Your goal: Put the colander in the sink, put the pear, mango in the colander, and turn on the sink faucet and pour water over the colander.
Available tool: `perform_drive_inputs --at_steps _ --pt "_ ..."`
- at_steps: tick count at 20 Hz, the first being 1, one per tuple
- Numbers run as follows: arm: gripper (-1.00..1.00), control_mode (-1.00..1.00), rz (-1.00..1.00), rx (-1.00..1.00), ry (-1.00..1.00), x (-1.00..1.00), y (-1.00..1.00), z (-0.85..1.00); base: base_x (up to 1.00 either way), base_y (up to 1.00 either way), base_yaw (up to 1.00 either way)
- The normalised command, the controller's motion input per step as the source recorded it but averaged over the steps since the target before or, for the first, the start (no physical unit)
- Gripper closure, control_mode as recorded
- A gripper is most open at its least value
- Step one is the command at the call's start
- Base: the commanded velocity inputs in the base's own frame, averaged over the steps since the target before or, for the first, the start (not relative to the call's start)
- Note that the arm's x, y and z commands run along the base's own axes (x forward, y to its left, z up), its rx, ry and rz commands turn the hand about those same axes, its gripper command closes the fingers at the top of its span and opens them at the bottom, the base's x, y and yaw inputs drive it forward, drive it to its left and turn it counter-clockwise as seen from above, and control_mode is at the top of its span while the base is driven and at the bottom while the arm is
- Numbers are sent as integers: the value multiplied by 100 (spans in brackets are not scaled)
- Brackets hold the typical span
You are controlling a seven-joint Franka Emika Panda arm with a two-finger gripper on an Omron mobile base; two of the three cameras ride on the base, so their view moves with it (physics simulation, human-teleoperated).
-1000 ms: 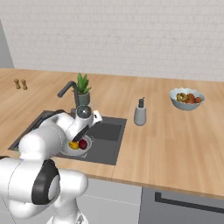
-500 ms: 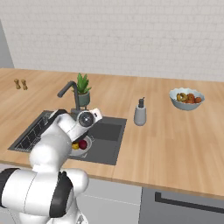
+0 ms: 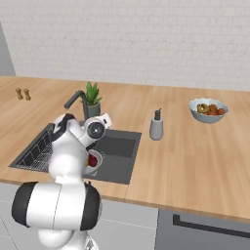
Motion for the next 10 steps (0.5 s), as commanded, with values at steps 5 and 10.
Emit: perform_drive_inputs --at_steps 5,10 --pt "-100 -100 -3 9 -11 35 9 14 0 0 0" --pt "-100 -100 0 12 0 31 0 5 0 0 0"
